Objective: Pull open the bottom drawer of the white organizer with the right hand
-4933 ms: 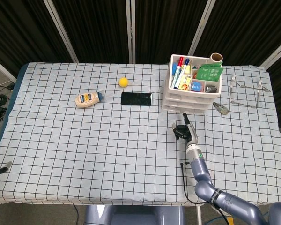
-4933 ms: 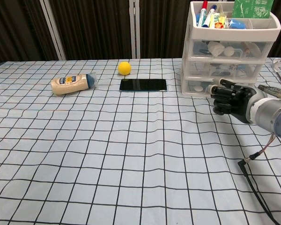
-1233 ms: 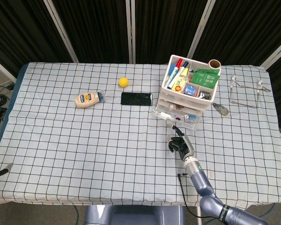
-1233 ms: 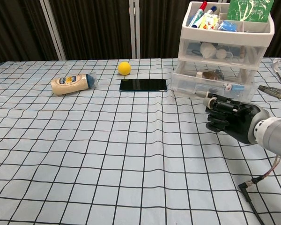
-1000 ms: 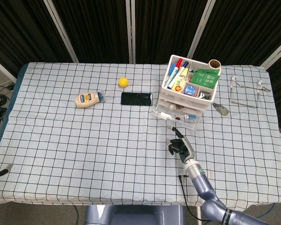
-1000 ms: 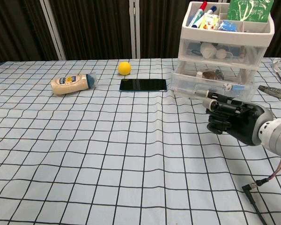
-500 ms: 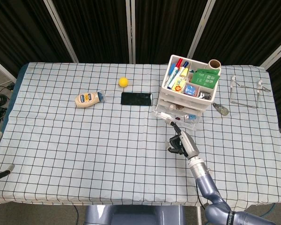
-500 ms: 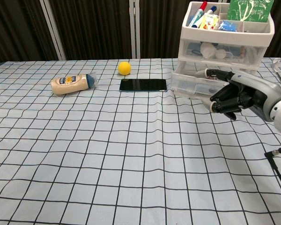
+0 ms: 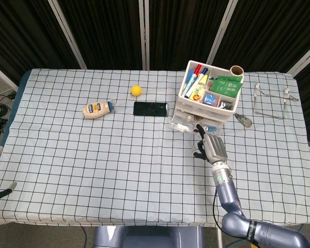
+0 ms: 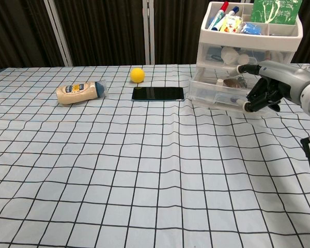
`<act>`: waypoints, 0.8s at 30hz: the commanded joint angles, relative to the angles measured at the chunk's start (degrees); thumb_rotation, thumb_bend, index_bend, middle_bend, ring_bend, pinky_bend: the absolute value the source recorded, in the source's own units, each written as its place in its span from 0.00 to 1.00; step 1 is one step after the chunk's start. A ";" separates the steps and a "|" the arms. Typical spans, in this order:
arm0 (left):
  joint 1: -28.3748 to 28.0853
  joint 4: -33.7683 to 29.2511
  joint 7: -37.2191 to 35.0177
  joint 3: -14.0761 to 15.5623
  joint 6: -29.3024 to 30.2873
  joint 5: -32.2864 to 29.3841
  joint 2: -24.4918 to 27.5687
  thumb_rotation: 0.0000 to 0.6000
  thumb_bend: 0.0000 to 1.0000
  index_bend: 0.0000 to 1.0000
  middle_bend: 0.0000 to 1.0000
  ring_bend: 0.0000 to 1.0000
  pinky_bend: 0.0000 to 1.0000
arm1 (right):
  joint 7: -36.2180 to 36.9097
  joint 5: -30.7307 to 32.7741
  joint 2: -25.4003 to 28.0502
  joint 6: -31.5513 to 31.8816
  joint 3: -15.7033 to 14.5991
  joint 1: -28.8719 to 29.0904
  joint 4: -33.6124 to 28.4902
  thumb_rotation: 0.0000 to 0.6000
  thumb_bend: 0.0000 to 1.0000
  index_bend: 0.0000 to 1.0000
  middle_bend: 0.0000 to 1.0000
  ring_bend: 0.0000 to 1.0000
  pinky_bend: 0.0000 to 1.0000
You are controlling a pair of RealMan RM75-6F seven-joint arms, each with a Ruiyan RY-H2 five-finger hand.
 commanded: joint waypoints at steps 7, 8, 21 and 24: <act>-0.07 -0.09 -0.12 -0.16 -0.42 -0.41 0.15 1.00 0.04 0.00 0.00 0.00 0.00 | -9.95 9.28 -1.63 5.10 0.42 5.57 -0.32 1.00 0.39 0.15 0.94 0.94 0.81; -0.07 -0.08 -0.14 -0.17 -0.44 -0.44 0.16 1.00 0.04 0.00 0.00 0.00 0.00 | -10.16 9.51 -1.66 5.20 0.36 5.76 -0.26 1.00 0.39 0.17 0.94 0.94 0.81; -0.05 -0.13 -0.45 -0.32 -0.54 -0.59 0.32 1.00 0.04 0.00 0.00 0.00 0.00 | -10.39 12.49 -2.31 5.66 -0.44 7.99 1.68 1.00 0.41 0.27 0.95 0.95 0.82; -0.03 -0.11 -0.45 -0.29 -0.55 -0.55 0.32 1.00 0.04 0.00 0.00 0.00 0.00 | -9.71 12.06 -2.37 5.97 -0.68 8.14 1.74 1.00 0.41 0.31 0.95 0.96 0.82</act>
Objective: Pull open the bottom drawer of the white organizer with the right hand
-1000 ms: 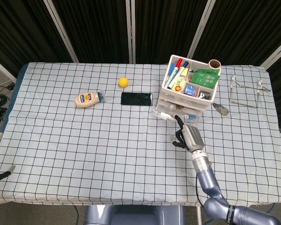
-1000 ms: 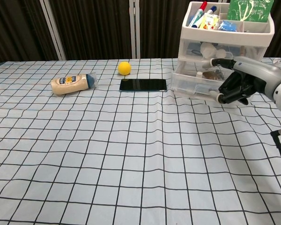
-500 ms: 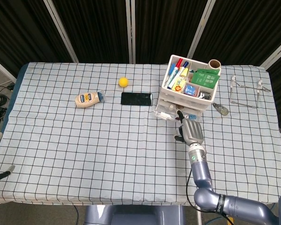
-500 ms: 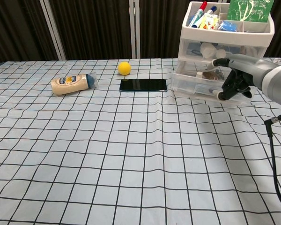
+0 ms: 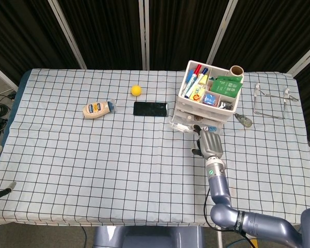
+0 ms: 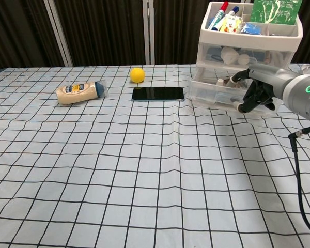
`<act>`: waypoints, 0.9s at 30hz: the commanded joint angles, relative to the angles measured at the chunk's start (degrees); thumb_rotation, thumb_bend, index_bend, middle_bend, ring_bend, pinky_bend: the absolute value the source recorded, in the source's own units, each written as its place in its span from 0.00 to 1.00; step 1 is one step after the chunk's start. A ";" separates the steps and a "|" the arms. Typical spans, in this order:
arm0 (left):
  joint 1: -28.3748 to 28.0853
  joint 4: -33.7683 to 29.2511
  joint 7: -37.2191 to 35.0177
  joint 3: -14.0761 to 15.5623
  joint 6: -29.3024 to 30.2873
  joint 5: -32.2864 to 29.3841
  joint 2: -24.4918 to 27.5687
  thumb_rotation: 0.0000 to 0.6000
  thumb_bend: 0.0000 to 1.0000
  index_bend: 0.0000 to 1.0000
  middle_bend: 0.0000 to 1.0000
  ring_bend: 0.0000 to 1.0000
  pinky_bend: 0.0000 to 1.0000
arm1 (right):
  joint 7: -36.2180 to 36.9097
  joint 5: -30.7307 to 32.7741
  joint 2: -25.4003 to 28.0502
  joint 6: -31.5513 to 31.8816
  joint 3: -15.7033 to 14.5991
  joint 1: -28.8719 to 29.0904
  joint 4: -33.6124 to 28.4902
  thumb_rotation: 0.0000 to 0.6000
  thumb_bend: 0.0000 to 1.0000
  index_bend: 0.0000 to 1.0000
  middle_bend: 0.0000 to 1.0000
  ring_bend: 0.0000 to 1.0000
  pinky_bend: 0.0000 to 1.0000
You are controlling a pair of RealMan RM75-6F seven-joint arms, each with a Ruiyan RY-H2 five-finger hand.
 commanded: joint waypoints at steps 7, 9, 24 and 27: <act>0.01 0.01 -0.07 -0.02 -0.07 -0.03 0.05 1.00 0.04 0.00 0.00 0.00 0.00 | 2.48 -1.62 -0.40 0.63 -1.03 -0.13 0.32 1.00 0.42 0.38 0.96 0.96 0.83; 0.00 -0.02 -0.05 0.00 -0.15 -0.07 0.07 1.00 0.04 0.00 0.00 0.00 0.00 | 3.23 -1.98 -0.47 0.51 -1.32 -0.29 0.34 1.00 0.42 0.40 0.96 0.96 0.83; 0.17 -0.27 0.15 -0.07 0.10 -0.16 0.10 1.00 0.04 0.00 0.00 0.00 0.00 | 7.99 -7.79 -1.03 2.15 -3.63 -2.11 0.69 1.00 0.45 0.52 0.96 0.96 0.83; 0.19 -0.37 0.22 -0.06 0.11 -0.17 0.14 1.00 0.04 0.00 0.00 0.00 0.00 | 8.40 -8.59 -0.97 2.38 -3.87 -2.37 0.45 1.00 0.45 0.54 0.97 0.96 0.83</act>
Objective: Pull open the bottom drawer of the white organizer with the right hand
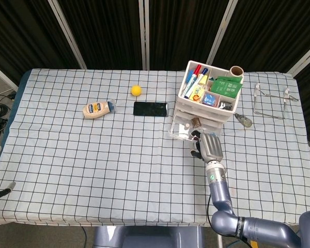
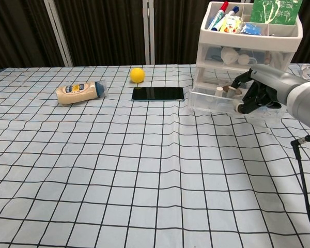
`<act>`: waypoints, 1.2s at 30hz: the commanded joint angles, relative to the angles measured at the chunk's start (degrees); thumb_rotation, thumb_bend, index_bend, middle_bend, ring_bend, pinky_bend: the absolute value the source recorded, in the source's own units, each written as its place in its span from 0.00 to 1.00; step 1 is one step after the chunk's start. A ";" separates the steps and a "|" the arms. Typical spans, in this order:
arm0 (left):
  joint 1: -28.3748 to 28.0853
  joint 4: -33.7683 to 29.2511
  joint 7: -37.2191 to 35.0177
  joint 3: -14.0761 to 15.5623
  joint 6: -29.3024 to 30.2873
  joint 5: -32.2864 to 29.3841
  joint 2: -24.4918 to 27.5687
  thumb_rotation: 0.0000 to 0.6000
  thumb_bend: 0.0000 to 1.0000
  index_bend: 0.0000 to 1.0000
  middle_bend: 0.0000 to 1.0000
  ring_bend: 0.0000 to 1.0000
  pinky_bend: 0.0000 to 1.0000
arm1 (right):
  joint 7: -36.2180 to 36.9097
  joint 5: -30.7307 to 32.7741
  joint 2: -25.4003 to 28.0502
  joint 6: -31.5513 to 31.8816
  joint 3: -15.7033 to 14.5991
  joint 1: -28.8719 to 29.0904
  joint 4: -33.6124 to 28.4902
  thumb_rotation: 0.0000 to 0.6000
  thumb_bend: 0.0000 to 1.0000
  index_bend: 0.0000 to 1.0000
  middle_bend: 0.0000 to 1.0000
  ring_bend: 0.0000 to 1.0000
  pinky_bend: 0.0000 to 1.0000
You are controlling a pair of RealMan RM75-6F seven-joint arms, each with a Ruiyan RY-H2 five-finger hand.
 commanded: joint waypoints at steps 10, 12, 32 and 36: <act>0.01 -0.28 0.17 0.01 -0.31 -0.36 0.15 1.00 0.04 0.00 0.00 0.00 0.00 | -0.20 -1.78 1.30 0.61 -1.10 -0.99 -2.18 1.00 0.46 0.57 0.97 0.96 0.83; 0.02 -0.33 0.18 0.00 -0.33 -0.42 0.17 1.00 0.04 0.00 0.00 0.00 0.00 | -0.29 -1.80 1.47 0.65 -1.14 -1.06 -2.54 1.00 0.45 0.57 0.97 0.96 0.83; 0.16 -0.48 -0.08 -0.05 -0.09 -0.37 0.37 1.00 0.04 0.00 0.00 0.00 0.00 | 2.21 -6.67 4.26 1.34 -3.00 -3.28 -8.02 1.00 0.32 0.36 0.93 0.94 0.81; 0.27 -0.48 -0.19 -0.09 0.11 -0.39 0.38 1.00 0.04 0.00 0.00 0.00 0.00 | 3.10 -10.54 4.83 2.53 -3.50 -3.76 -8.78 1.00 0.27 0.36 0.93 0.94 0.81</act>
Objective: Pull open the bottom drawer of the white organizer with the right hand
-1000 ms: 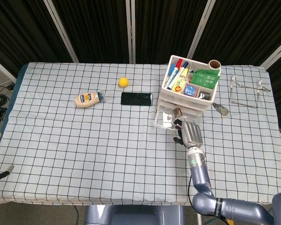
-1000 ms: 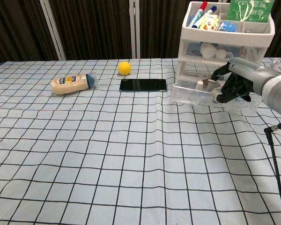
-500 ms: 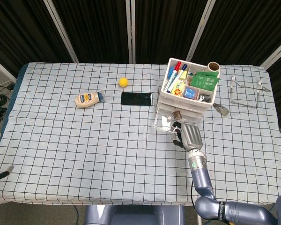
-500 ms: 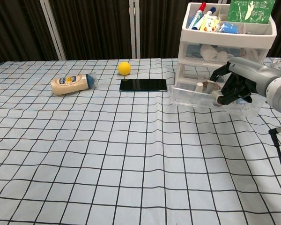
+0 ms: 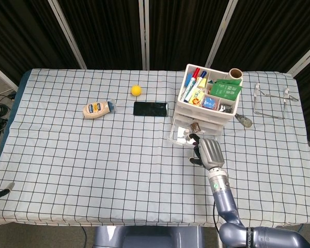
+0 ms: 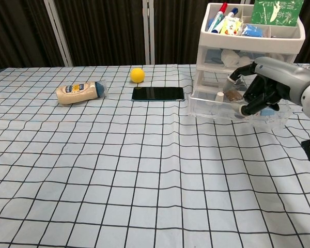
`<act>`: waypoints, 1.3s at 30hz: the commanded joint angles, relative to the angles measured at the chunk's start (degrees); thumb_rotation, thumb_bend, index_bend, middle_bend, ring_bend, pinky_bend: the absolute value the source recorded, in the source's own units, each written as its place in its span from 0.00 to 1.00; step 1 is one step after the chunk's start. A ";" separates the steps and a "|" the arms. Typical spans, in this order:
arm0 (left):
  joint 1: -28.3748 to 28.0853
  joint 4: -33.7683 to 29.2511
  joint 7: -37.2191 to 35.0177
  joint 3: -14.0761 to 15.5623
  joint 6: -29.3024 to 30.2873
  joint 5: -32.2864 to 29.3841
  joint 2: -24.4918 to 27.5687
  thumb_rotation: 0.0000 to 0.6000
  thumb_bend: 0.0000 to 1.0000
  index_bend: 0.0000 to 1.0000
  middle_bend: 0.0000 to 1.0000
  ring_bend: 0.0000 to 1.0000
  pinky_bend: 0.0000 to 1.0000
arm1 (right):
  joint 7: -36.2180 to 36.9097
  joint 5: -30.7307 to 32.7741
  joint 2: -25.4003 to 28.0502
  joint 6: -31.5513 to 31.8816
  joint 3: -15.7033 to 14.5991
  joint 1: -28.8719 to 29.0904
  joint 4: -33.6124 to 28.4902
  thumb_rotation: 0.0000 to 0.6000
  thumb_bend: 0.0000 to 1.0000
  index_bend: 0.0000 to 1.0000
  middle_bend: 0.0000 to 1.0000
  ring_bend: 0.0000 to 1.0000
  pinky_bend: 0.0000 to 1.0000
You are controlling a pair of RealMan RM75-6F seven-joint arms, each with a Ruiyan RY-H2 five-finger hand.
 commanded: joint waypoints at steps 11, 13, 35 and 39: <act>-0.01 0.62 0.36 -0.55 0.73 -0.02 -0.60 1.00 0.04 0.00 0.00 0.00 0.00 | 1.00 -14.27 7.51 -3.51 -0.83 2.33 -0.69 1.00 0.12 0.34 0.99 0.98 0.82; -0.26 0.92 0.86 -0.55 0.62 0.27 -1.02 1.00 0.04 0.00 0.00 0.00 0.00 | 0.92 -14.19 10.05 -6.11 -0.36 3.35 -0.81 1.00 0.10 0.34 1.00 1.00 0.83; -1.19 3.80 1.51 -1.96 1.19 0.12 -3.57 1.00 0.04 0.00 0.00 0.00 0.00 | 4.39 -38.01 13.65 -12.58 -5.17 12.69 22.27 1.00 0.00 0.36 1.00 1.00 0.98; -1.32 4.05 1.54 -2.09 0.98 -0.15 -3.69 1.00 0.04 0.00 0.00 0.00 0.00 | 4.82 -41.20 13.21 -13.27 -6.71 14.08 25.07 1.00 0.00 0.37 1.00 1.00 0.98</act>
